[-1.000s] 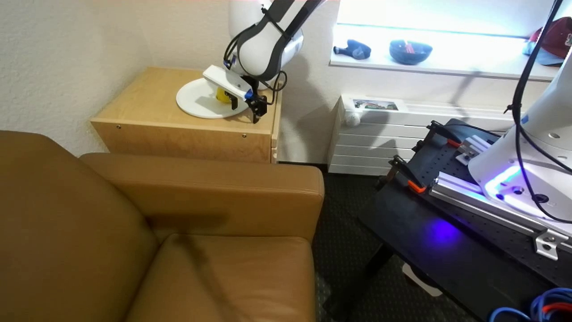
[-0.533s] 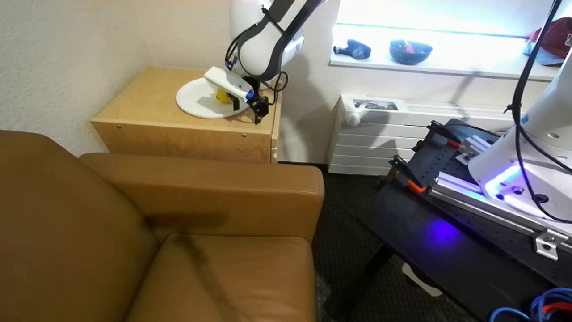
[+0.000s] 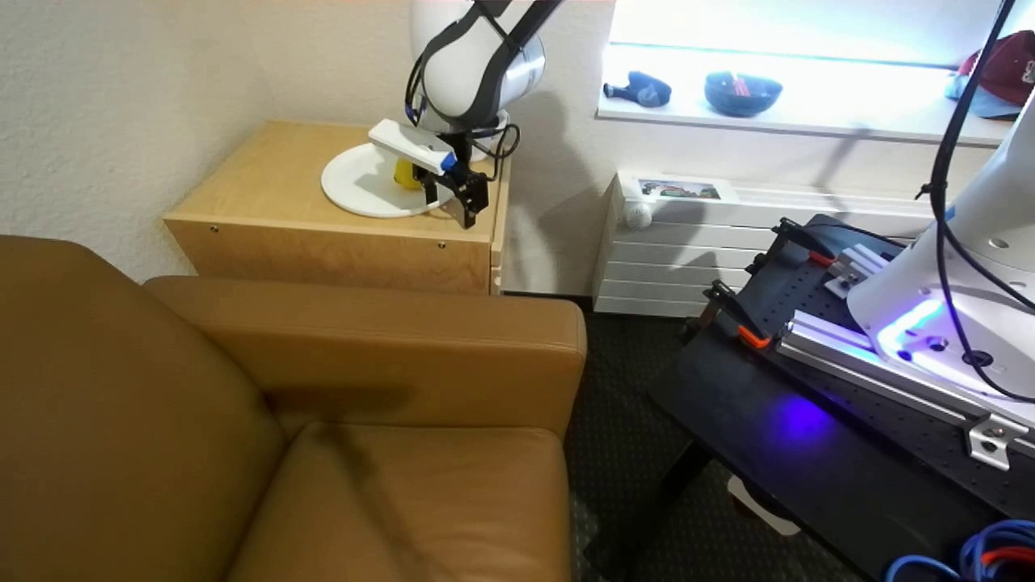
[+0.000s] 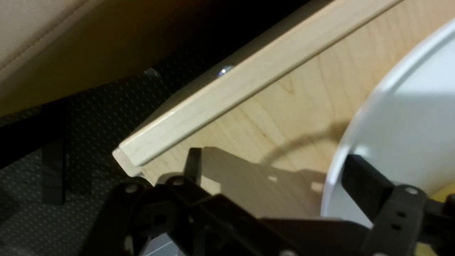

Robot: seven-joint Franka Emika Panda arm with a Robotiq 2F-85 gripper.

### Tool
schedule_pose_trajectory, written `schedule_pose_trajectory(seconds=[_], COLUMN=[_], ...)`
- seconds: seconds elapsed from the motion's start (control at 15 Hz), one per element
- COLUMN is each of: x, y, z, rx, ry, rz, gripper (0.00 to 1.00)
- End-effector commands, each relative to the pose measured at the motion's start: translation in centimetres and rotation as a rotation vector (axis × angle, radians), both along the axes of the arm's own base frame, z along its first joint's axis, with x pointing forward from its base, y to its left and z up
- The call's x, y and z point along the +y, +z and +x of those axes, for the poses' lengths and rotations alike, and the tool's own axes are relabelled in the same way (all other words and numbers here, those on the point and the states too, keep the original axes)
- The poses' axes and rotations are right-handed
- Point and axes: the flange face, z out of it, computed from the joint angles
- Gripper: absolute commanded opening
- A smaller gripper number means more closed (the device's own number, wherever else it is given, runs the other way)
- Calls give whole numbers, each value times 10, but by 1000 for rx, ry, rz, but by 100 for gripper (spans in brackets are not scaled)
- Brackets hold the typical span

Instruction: Slide the plate closer to the edge of the night stand

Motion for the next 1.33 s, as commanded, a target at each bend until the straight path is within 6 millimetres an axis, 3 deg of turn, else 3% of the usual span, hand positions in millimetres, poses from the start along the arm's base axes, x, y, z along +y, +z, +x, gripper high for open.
schedule_pose_trajectory(seconds=[0.0,0.47,0.8,1.0,1.27], x=[1,-1,-17,-35,-43], y=[-2,-5,-9,-8,-5], z=[-11,-24,-30,-40,-54], rx=[128,189,190,203,229], ry=[-16,-27,-37,-45,-39], rz=[42,13,-43,-82,-78], gripper=[100,100,100,100,100])
